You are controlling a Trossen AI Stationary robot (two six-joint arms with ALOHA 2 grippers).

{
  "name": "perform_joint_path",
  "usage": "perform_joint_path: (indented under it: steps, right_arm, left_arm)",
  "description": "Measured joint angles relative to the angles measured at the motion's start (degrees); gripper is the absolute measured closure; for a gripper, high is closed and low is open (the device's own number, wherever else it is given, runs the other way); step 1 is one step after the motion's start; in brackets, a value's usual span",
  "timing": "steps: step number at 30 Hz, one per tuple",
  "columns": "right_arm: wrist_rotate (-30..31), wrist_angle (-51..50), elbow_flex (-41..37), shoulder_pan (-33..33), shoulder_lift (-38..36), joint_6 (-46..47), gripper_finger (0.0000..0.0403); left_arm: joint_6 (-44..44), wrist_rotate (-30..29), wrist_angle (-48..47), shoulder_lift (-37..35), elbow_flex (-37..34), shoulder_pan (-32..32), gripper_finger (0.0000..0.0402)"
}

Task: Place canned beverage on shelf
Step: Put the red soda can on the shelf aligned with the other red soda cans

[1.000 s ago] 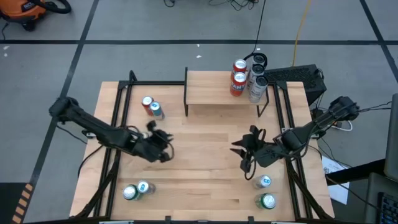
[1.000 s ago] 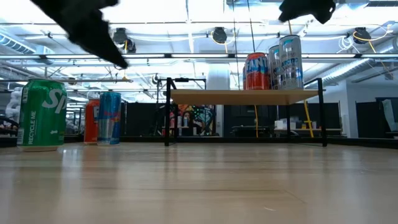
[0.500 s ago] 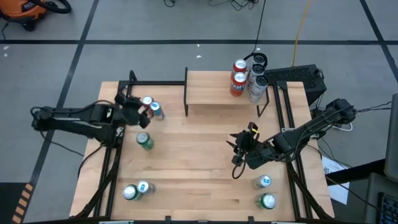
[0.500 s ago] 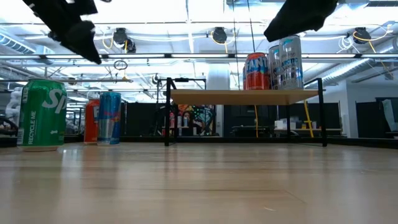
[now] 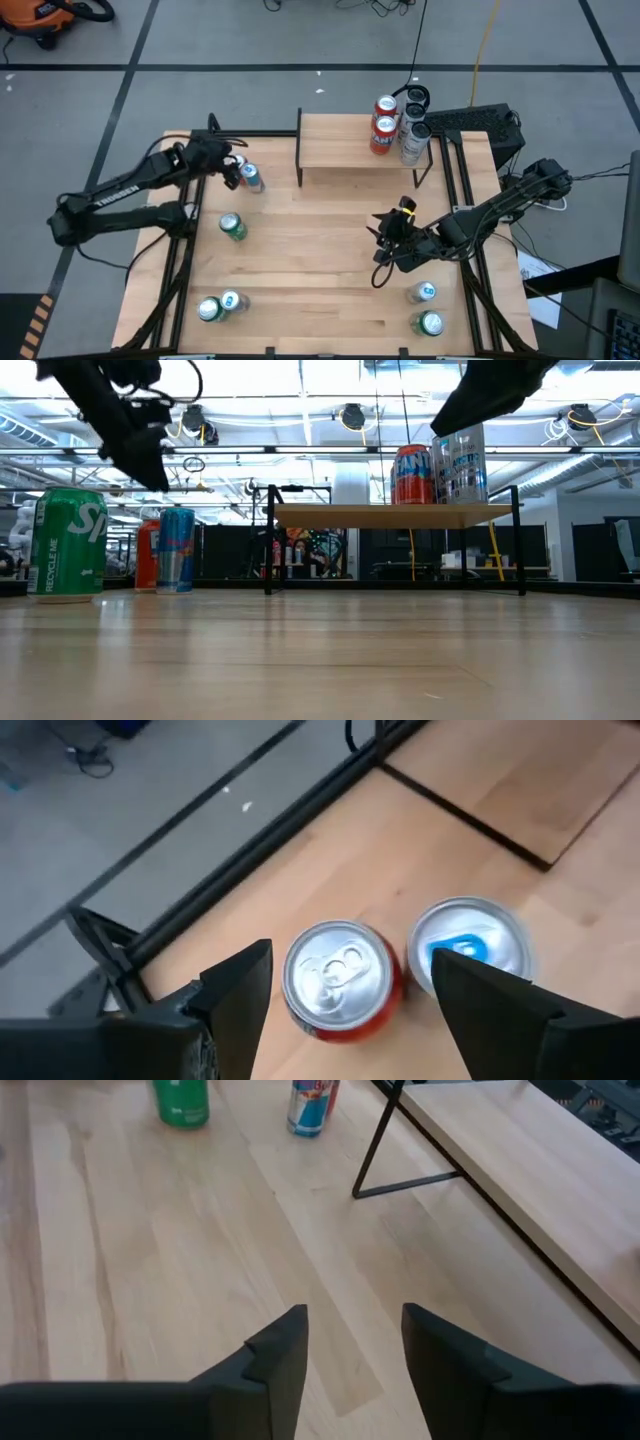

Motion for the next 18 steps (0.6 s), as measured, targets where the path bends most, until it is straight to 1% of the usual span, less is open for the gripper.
perform_joint_path:
  steps: [5,8,13,18]
  right_arm:
    - [0.0,-0.7,0.0,0.0,0.0,1.4,0.0249]
    - [-0.1,-0.8,0.0,0.0,0.0,1.6,0.0249]
    - [-0.2,-0.7,0.0,0.0,0.0,1.8,0.0249]
    - [-0.2,-0.6,0.0,0.0,0.0,2.0,0.0249]
  left_arm:
    - [2.6,1.8,1.7,1.3,-4.3,4.5,0.0127]
    - [3.5,2.7,4.6,2.2,-6.1,7.1,0.0127]
    - [4.0,6.8,8.0,3.7,-6.8,9.7,0.0127]
    - [4.4,7.3,8.2,4.2,-6.8,10.3,0.0127]
